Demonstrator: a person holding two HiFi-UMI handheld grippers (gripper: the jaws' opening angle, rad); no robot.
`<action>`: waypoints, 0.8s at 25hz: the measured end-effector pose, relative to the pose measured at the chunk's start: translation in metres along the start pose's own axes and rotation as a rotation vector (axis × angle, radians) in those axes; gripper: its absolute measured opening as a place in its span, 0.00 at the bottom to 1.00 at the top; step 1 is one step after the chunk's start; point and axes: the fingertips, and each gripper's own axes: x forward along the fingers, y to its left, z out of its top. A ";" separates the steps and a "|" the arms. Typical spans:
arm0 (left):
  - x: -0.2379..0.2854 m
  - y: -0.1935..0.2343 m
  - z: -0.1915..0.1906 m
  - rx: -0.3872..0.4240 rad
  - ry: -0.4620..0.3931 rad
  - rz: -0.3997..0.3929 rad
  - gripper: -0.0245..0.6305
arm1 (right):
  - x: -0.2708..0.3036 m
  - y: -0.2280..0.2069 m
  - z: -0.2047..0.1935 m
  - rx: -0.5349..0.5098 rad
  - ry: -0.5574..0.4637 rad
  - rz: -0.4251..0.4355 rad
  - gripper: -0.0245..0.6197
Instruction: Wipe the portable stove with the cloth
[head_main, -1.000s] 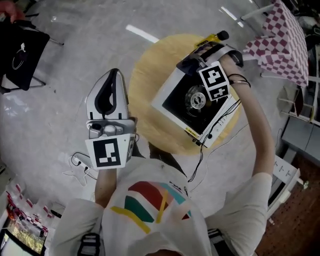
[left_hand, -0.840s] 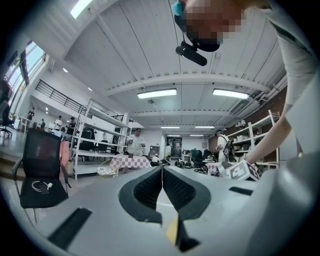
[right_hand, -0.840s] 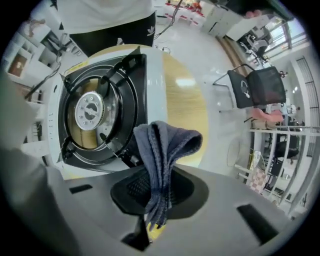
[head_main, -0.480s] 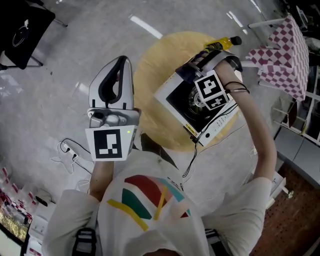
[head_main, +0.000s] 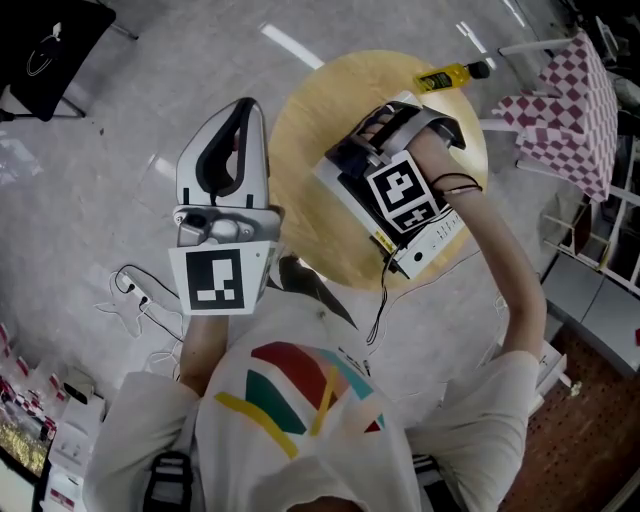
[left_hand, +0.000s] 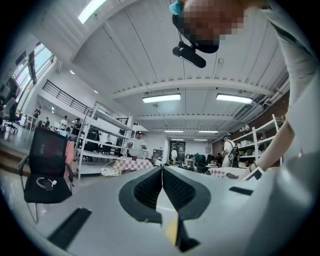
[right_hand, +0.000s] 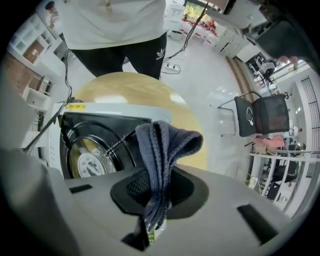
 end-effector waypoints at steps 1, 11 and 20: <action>-0.004 0.001 0.000 -0.003 -0.002 0.006 0.05 | -0.001 -0.002 0.007 -0.003 -0.007 -0.003 0.09; -0.047 0.021 -0.001 -0.021 -0.020 0.082 0.05 | -0.005 -0.012 0.072 -0.093 -0.063 -0.028 0.09; -0.062 0.032 0.008 -0.021 -0.038 0.109 0.05 | -0.007 -0.014 0.080 -0.100 -0.056 -0.020 0.09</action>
